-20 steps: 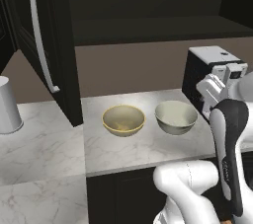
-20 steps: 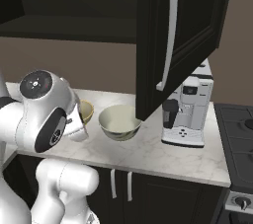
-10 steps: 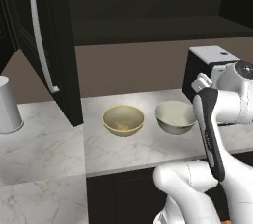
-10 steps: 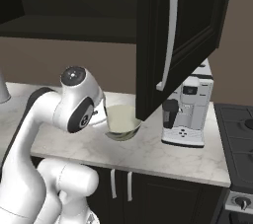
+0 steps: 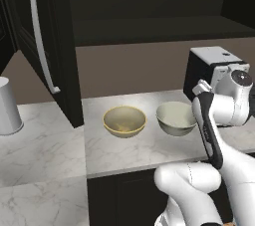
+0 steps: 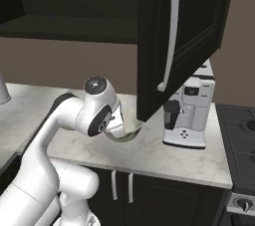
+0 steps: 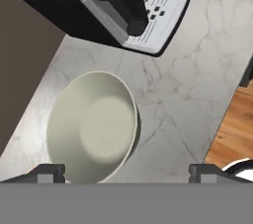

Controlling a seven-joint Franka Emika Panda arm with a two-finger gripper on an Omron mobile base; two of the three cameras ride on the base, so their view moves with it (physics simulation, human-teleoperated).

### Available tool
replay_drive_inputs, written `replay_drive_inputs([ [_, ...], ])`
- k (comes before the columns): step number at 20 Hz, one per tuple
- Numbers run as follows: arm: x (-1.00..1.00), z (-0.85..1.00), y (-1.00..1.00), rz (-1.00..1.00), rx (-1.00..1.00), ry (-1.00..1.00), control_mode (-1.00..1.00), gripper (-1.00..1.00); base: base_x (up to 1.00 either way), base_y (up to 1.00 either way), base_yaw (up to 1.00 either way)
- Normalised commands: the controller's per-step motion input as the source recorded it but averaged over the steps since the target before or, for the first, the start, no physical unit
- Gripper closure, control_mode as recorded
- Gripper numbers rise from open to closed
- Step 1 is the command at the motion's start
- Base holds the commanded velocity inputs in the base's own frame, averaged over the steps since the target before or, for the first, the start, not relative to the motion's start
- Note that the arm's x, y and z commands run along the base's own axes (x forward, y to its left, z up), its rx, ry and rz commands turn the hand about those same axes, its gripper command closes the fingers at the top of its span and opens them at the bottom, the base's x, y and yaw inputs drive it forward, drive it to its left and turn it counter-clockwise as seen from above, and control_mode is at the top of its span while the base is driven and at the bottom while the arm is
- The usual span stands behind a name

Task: Open the cabinet. Pick the bowls from the counter and place them in the cabinet. Then close the cabinet.

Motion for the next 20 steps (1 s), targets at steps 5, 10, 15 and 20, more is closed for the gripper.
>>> replay_drive_inputs([
  [5, 0.41, -0.39, -0.21, 0.0, 0.0, 0.03, -1.0, -1.0, 0.0, 0.0, 0.0],
  [10, 0.36, -0.32, -0.24, 0.02, 0.01, 0.06, -1.0, -1.0, 0.0, 0.0, 0.0],
  [15, 0.17, -0.19, -0.28, 0.03, 0.03, 0.11, -1.0, -1.0, 0.0, 0.0, 0.0],
  [20, 0.2, -0.22, -0.1, 0.01, 0.01, 0.14, -1.0, -1.0, 0.0, 0.0, 0.0],
])
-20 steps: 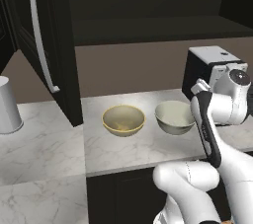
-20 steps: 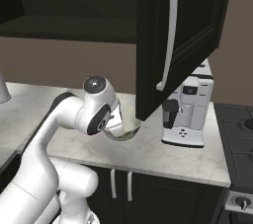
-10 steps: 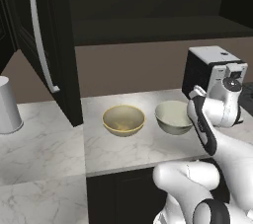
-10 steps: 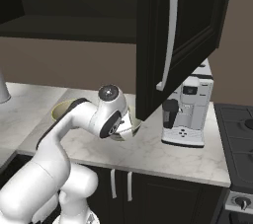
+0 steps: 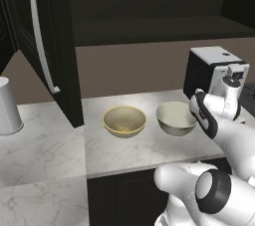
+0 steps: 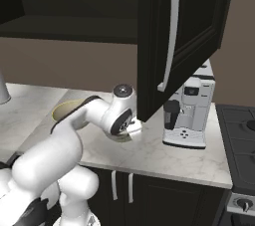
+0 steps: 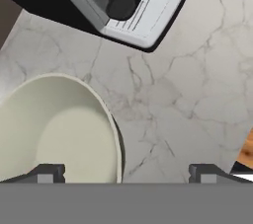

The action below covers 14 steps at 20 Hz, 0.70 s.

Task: Open the cabinet. Pick the bowls from the counter and place them in the cabinet. Then close the cabinet.

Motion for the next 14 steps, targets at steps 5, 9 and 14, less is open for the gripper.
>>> replay_drive_inputs([
  [5, 0.22, -0.38, -0.03, 0.0, 0.0, 0.03, -1.0, -1.0, 0.0, 0.0, 0.0],
  [9, 0.15, -0.38, -0.02, 0.0, 0.0, 0.0, -1.0, -1.0, 0.0, 0.0, 0.0],
  [14, 0.21, -0.31, 0.0, 0.0, 0.0, -0.04, -1.0, -1.0, 0.0, 0.0, 0.0],
])
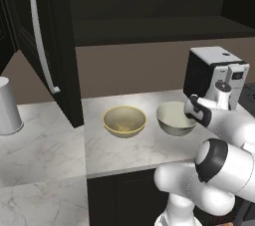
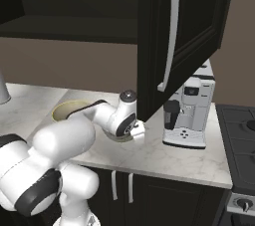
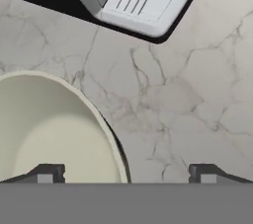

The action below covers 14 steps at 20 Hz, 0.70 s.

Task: Open the cabinet. Pick the bowls from the counter and place them in the cabinet. Then close the cabinet.

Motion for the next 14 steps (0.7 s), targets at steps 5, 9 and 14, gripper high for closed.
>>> replay_drive_inputs([
  [5, 0.21, -0.27, 0.0, 0.0, 0.0, -0.05, -1.0, -1.0, 0.0, 0.0, 0.0],
  [9, 0.23, -0.32, 0.0, 0.0, 0.0, -0.01, -1.0, -1.0, 0.0, 0.0, 0.0],
  [14, 0.26, -0.33, 0.01, 0.0, 0.0, 0.0, -1.0, -1.0, 0.0, 0.0, 0.0],
])
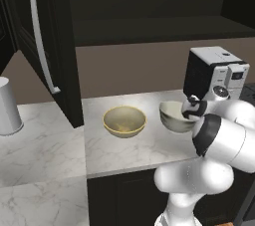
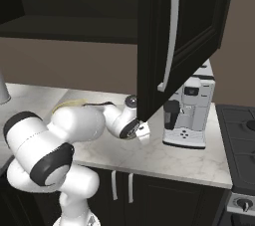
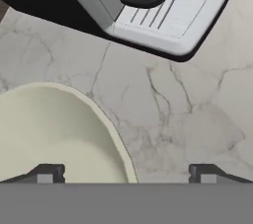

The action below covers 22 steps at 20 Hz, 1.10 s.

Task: Open the cabinet. Pick the bowls from the counter and place them in the cabinet. Then close the cabinet.

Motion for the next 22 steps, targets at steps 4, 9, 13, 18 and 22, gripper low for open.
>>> replay_drive_inputs([
  [4, 0.21, -0.21, 0.16, 0.0, 0.0, 0.0, -1.0, 1.0, 0.0, 0.0, 0.0],
  [9, 0.0, -0.05, 0.16, 0.0, 0.0, 0.0, -1.0, 1.0, 0.0, 0.0, 0.0],
  [13, 0.0, -0.04, 0.35, 0.0, 0.0, 0.0, -1.0, 1.0, 0.0, 0.0, 0.0],
  [18, -0.01, -0.01, 0.42, 0.0, -0.01, 0.0, -1.0, 1.0, 0.0, 0.0, 0.0],
  [22, -0.42, 0.28, 0.17, 0.0, -0.08, -0.25, -1.0, 1.0, 0.0, 0.0, 0.0],
])
